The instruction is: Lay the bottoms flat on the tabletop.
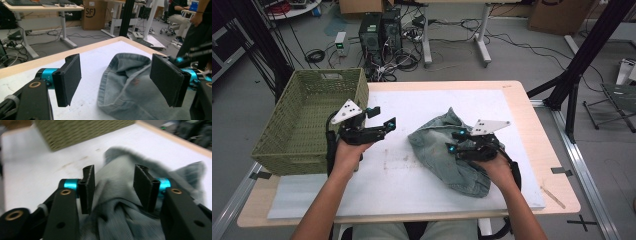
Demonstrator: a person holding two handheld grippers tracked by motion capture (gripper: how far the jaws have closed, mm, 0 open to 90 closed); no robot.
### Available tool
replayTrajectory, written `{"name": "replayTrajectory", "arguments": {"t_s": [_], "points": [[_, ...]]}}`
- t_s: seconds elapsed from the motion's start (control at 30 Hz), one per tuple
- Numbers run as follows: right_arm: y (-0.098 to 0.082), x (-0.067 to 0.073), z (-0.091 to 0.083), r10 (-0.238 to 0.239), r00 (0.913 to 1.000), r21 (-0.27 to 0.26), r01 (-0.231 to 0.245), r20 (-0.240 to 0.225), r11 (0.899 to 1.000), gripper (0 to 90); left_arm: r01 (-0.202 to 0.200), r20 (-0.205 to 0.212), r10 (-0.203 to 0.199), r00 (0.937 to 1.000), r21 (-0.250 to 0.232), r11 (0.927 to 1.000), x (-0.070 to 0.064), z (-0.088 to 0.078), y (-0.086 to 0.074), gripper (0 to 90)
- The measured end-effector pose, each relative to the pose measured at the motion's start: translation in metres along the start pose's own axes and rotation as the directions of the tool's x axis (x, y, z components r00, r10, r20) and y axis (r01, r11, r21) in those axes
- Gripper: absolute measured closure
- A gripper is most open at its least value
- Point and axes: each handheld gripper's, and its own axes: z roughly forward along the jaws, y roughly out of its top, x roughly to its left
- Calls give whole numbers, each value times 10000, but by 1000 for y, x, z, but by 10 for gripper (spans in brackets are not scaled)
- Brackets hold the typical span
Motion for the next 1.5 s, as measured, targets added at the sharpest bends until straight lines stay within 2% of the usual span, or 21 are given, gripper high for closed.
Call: {"name": "replayTrajectory", "arguments": {"t_s": [0.1, 0.17, 0.23, 0.27, 0.37, 0.5, 0.6, 0.7, 0.73, 0.83, 0.93, 1.07, 1.2, 1.23, 1.27, 1.3, 1.33, 1.37, 1.4, 1.47, 1.5], "points": [[-4, -9, -16, 423, 9947, -381, -389, 939, 9985, 492, 87, 190, -89, 9998, 99, 9999, -2, 7, -2, 254], [-9, -15, -28, 617, 9843, -377, -562, 1651, 9977, 486, 114, 419, -123, 9990, 218, 9997, -4, 12, -3, 254], [-16, -23, -38, 753, 9662, -78, -758, 2466, 9971, 470, 182, 719, -209, 9972, 373, 9991, -6, 20, -5, 253], [-22, -29, -43, 959, 9552, 76, -1021, 2799, 9947, 446, 226, 831, -259, 9962, 406, 9989, -7, 22, -5, 254], [-35, -41, -53, 1514, 9306, 159, -1661, 3334, 9860, 401, 326, 1197, -387, 9921, 524, 9981, -9, 34, -7, 253], [-53, -57, -66, 2602, 8810, 116, -2880, 3952, 9575, 360, 492, 1364, -568, 9890, 581, 9971, -11, 49, -9, 253], [-59, -61, -73, 2893, 8621, 46, -3201, 4160, 9474, 364, 364, 1449, -489, 9882, 881, 9954, -15, 66, -10, 253], [-61, -63, -78, 2944, 8565, -65, -3222, 4239, 9466, 367, 150, 1661, -323, 9856, 1040, 9945, -20, 83, -13, 252], [-61, -63, -78, 2945, 8560, -98, -3210, 4248, 9470, 368, -14, 1819, -218, 9831, 1263, 9920, -22, 91, -15, 253], [-60, -63, -79, 2951, 8575, -122, -3200, 4214, 9473, 368, -366, 2260, -40, 9741, 1754, 9838, -25, 110, -19, 295], [-60, -62, -77, 2993, 8620, -125, -3226, 4092, 9464, 353, -647, 2365, 157, 9715, 2009, 9775, -28, 128, -23, 299], [-59, -61, -79, 3078, 8627, -265, -3250, 4012, 9453, 346, -930, 2178, 359, 9753, 2580, 9617, -26, 141, -33, 302], [-59, -62, -81, 3118, 8611, -368, -3250, 4016, 9450, 338, -969, 2084, 326, 9775, 3063, 9470, -23, 148, -41, 328], [-59, -63, -80, 3168, 8588, -376, -3302, 4027, 9432, 321, -1013, 2109, 327, 9770, 3236, 9408, -23, 149, -43, 383], [-60, -63, -80, 3221, 8562, -397, -3354, 4039, 9413, 302, -1174, 2159, 448, 9754, 3364, 9344, -23, 150, -44, 502], [-60, -63, -80, 3244, 8547, -378, -3389, 4054, 9401, 296, -1290, 2241, 514, 9732, 3471, 9289, -24, 151, -46, 552], [-61, -64, -79, 3273, 8542, -366, -3424, 4039, 9388, 289, -1447, 2349, 588, 9702, 3675, 9187, -25, 153, -48, 603], [-61, -64, -78, 3299, 8540, -322, -3469, 4024, 9373, 285, -1700, 2274, 841, 9702, 3910, 9046, -27, 154, -50, 687], [-62, -64, -77, 3282, 8544, -269, -3473, 4029, 9374, 282, -1841, 2203, 1002, 9703, 4029, 8965, -29, 154, -51, 799], [-62, -64, -77, 3280, 8564, -227, -3484, 3987, 9371, 279, -2299, 2132, 1495, 9655, 4282, 8740, -33, 153, -52, 875], [-62, -63, -76, 3283, 8558, -205, -3497, 3999, 9366, 278, -2300, 2126, 1497, 9656, 4299, 8731, -32, 151, -53, 877]]}}
